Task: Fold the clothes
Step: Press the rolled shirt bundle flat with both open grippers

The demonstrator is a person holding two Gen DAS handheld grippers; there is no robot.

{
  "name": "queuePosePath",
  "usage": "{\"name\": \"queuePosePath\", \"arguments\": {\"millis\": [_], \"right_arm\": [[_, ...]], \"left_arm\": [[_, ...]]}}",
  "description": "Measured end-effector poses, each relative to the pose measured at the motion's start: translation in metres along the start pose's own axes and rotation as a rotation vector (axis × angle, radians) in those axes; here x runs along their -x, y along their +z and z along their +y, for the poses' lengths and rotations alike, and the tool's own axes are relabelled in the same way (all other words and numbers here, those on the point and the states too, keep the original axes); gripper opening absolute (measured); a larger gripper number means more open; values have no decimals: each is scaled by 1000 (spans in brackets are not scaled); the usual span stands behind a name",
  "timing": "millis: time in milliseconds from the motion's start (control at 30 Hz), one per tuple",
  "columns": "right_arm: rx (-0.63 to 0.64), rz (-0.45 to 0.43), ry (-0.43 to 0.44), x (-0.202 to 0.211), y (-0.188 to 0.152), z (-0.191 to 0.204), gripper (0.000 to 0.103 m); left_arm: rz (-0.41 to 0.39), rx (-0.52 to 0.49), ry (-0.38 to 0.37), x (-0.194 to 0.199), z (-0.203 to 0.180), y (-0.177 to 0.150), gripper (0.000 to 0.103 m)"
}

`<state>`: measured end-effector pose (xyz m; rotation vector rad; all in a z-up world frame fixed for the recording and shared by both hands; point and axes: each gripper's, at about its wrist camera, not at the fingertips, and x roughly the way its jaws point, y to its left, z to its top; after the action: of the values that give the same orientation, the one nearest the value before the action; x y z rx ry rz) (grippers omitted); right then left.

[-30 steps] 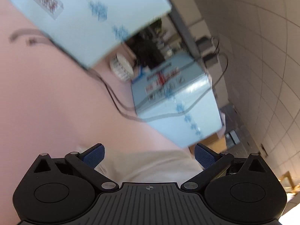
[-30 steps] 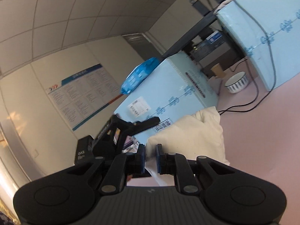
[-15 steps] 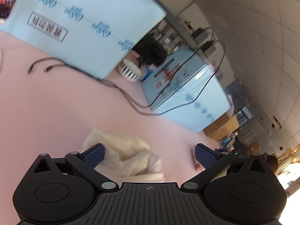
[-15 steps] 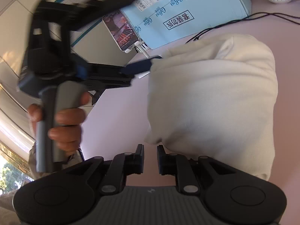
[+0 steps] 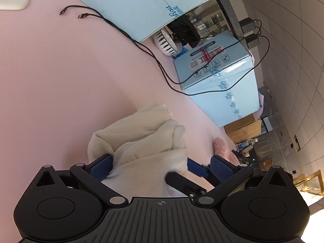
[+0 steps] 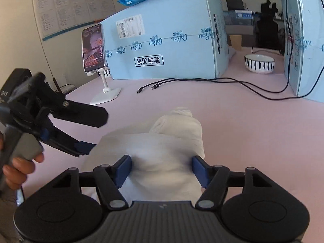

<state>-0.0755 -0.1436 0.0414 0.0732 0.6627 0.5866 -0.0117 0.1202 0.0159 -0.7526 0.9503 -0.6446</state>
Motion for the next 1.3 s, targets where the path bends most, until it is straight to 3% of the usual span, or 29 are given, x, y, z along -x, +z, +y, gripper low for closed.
{"name": "queuePosePath", "arguments": {"millis": [133, 200, 267, 300, 367, 433, 500, 533, 567, 767, 1300], "right_arm": [[-55, 2, 50, 6, 5, -9, 75], [-102, -65, 77, 25, 6, -17, 85], [-106, -190, 81, 42, 10, -22, 103], [-97, -210, 72, 43, 13, -22, 103], [-50, -147, 83, 28, 20, -16, 103], [-34, -17, 114, 1, 23, -15, 103], [-104, 152, 138, -31, 19, -20, 103], [-205, 158, 180, -42, 12, -31, 103], [-226, 118, 209, -41, 11, -35, 103], [-189, 137, 215, -43, 13, -34, 103], [-161, 108, 191, -42, 8, -26, 103]], "left_arm": [[37, 63, 15, 12, -9, 7, 102], [-65, 48, -65, 35, -19, 19, 103], [-186, -20, -72, 51, -33, 25, 103], [-206, -53, -38, 49, -40, 27, 103], [-103, -48, 18, 16, -34, 27, 103], [18, -9, 65, -22, -17, 21, 103], [-28, -45, 55, -33, -9, 6, 103], [-28, -76, 74, -33, -14, 3, 103], [-26, -101, 91, -34, -17, 0, 103], [-7, -55, 88, -34, -13, 5, 103], [-17, -94, 137, -39, -21, 1, 103]]}}
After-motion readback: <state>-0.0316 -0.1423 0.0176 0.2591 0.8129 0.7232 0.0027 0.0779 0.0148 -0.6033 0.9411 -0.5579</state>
